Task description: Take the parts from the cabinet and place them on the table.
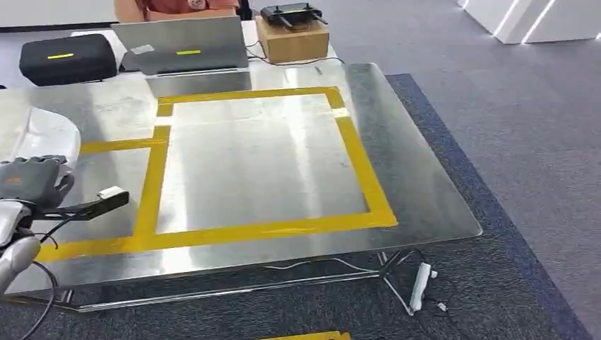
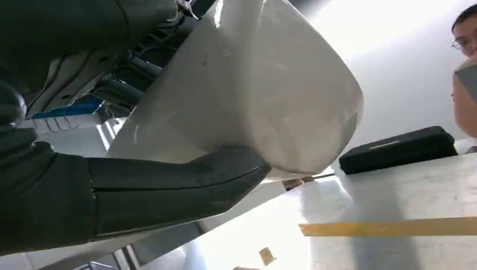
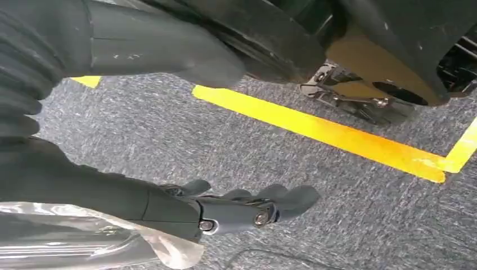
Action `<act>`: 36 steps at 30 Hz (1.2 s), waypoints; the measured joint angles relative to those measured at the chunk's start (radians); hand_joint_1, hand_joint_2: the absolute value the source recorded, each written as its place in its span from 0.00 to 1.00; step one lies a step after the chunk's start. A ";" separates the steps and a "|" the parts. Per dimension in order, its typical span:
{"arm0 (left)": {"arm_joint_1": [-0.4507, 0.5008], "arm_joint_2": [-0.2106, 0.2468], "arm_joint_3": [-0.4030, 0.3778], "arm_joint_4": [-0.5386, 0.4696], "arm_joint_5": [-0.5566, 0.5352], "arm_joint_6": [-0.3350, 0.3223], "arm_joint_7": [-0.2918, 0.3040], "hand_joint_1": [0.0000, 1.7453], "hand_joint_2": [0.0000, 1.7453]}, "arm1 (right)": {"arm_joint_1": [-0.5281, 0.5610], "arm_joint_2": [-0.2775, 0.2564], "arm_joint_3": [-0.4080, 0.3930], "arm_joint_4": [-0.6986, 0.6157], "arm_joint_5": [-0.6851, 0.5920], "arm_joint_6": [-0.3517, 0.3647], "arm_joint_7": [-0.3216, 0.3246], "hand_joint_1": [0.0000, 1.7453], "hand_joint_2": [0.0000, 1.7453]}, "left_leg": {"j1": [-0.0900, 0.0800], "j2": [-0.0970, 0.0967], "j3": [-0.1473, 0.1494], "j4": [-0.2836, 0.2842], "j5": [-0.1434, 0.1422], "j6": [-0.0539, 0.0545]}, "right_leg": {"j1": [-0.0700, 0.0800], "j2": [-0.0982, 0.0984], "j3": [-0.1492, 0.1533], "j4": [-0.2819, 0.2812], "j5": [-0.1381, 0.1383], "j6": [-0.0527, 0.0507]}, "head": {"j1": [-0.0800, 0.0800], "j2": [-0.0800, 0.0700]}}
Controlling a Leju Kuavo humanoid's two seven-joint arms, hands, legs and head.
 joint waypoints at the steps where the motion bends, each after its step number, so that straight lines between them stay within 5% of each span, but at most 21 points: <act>1: 0.016 0.008 0.011 -0.008 0.003 0.003 0.000 1.00 1.00 | 0.003 0.000 0.000 0.000 0.001 0.000 0.000 0.00 1.00 | 0.000 0.000 0.000 0.000 0.000 0.000 | 0.000 0.000 -0.001 0.000 0.000 0.000 | 0.000 0.000; 8: 0.060 0.017 0.051 -0.016 -0.004 -0.001 -0.021 1.00 1.00 | 0.004 0.000 0.000 0.000 0.011 -0.004 0.002 0.00 1.00 | 0.000 0.000 0.000 0.000 0.000 0.000 | 0.000 -0.002 -0.001 0.000 -0.001 0.000 | 0.000 0.000; 9: 0.061 0.017 0.051 -0.016 -0.005 -0.001 -0.021 0.00 0.00 | 0.004 0.000 0.000 0.000 0.011 -0.005 0.002 0.00 0.00 | 0.000 0.000 0.000 0.000 0.000 0.000 | 0.000 -0.002 -0.001 0.000 -0.001 0.000 | 0.000 0.000; 36: 0.060 -0.002 0.051 -0.006 -0.007 0.011 -0.041 0.00 0.00 | 0.001 0.000 0.000 0.000 0.018 -0.007 0.002 0.00 0.00 | 0.000 0.000 0.000 0.000 0.000 0.000 | 0.000 -0.002 -0.001 0.000 0.000 0.000 | 0.000 0.000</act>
